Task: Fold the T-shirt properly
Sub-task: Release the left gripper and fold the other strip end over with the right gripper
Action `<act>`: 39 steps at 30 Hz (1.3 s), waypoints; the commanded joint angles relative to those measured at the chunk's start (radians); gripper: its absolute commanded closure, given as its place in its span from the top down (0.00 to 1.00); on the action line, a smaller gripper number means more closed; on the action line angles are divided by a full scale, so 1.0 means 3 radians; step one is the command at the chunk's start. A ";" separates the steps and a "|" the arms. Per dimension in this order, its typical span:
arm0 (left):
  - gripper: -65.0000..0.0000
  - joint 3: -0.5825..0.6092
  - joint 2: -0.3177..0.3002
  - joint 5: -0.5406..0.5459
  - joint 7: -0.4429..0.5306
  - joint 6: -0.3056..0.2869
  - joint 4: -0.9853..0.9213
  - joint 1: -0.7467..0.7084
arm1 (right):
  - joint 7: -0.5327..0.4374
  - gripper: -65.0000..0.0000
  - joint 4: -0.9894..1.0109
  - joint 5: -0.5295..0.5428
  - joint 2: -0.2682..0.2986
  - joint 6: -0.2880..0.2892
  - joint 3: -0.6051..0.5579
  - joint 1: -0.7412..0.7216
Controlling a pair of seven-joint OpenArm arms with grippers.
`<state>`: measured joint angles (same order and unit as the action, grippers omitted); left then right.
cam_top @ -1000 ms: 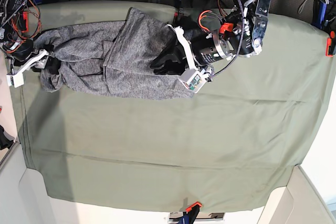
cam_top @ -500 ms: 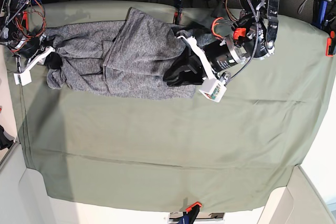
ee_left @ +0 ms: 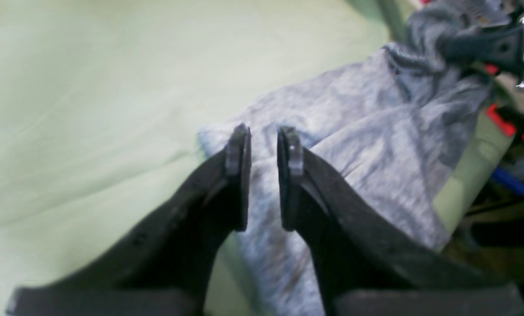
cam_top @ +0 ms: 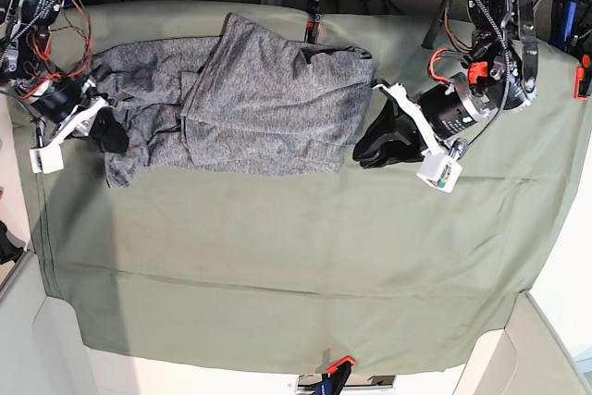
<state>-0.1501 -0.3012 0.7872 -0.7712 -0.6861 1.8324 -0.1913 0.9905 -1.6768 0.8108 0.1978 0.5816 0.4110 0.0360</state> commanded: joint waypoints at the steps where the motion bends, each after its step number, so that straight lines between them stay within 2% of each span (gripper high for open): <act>1: 0.17 -0.0010 -0.0066 0.0079 0.0062 -0.0040 0.0071 0.0025 | -0.0018 0.00 -0.0153 0.0131 -0.0011 0.0033 -0.0033 -0.0043; 3: 0.17 -0.0010 -0.0139 0.0062 0.0062 -0.0040 0.0071 0.0025 | 0.0075 0.00 -0.0294 0.0259 -0.0103 0.0033 -0.0178 -0.0041; 10: 0.17 -0.0028 -0.0348 -0.0020 0.0061 -0.0040 0.0067 0.0000 | 0.0074 0.00 -0.0420 0.0183 -0.0525 0.0033 -0.0979 -0.0036; 14: 0.17 -0.0028 -0.0374 -0.0019 0.0060 -0.0040 0.0067 -0.0001 | 0.0000 0.00 -0.0418 -0.0130 -0.0687 0.0029 -0.1483 -0.0036; 19: 0.17 -0.0028 -0.0374 -0.0013 0.0060 -0.0040 0.0067 -0.0001 | -0.0191 0.00 -0.0365 -0.0701 -0.0724 -0.0008 -0.1965 -0.0036; 20: 0.17 -0.0028 -0.0374 0.0000 0.0060 -0.0040 0.0067 -0.0003 | -0.0202 0.09 -0.0360 -0.0754 -0.0724 -0.0009 -0.2029 -0.0037; 22: 0.17 -0.0028 -0.0374 0.0022 0.0058 -0.0040 0.0067 -0.0001 | -0.0211 0.39 -0.0355 -0.0776 -0.0724 -0.0057 -0.2121 -0.0036; 23: 0.17 -0.0028 -0.0373 0.0036 0.0058 -0.0040 0.0067 -0.0003 | -0.0211 0.50 -0.0355 -0.0769 -0.0724 -0.0057 -0.2154 -0.0036; 24: 0.17 -0.0028 -0.0374 0.0050 0.0058 -0.0040 0.0067 -0.0001 | -0.0211 0.55 -0.0355 -0.0760 -0.0724 -0.0056 -0.2187 -0.0037; 31: 0.17 -0.0028 -0.0375 0.0085 0.0058 -0.0040 0.0067 -0.0001 | -0.0237 0.55 -0.0455 -0.0561 -0.0724 -0.0015 -0.2330 -0.0039; 36: 0.17 -0.0041 -0.0381 0.0125 0.0033 -0.0040 0.0067 -0.0001 | -0.0277 0.55 -0.0800 -0.0838 -0.0724 -0.0052 -0.2099 -0.0084; 37: 0.17 -0.0045 -0.0383 0.0140 0.0033 -0.0040 0.0067 -0.0001 | -0.0300 0.53 -0.0857 -0.0947 -0.0724 -0.0084 -0.2005 -0.0100; 38: 0.17 -0.0053 -0.0381 0.0144 0.0022 -0.0040 0.0067 -0.0001 | -0.0347 0.45 -0.0896 -0.1088 -0.0720 -0.0099 -0.1895 -0.0114; 39: 0.17 -0.0057 -0.0381 0.0144 0.0011 -0.0040 0.0067 -0.0001 | -0.0406 0.31 -0.0907 -0.1225 -0.0712 -0.0111 -0.1776 -0.0127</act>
<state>-0.1593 -0.4023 0.8059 -0.7868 -0.6857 1.8324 -0.2020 0.8898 -1.9320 0.4248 -0.0139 0.5488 -0.1200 0.0109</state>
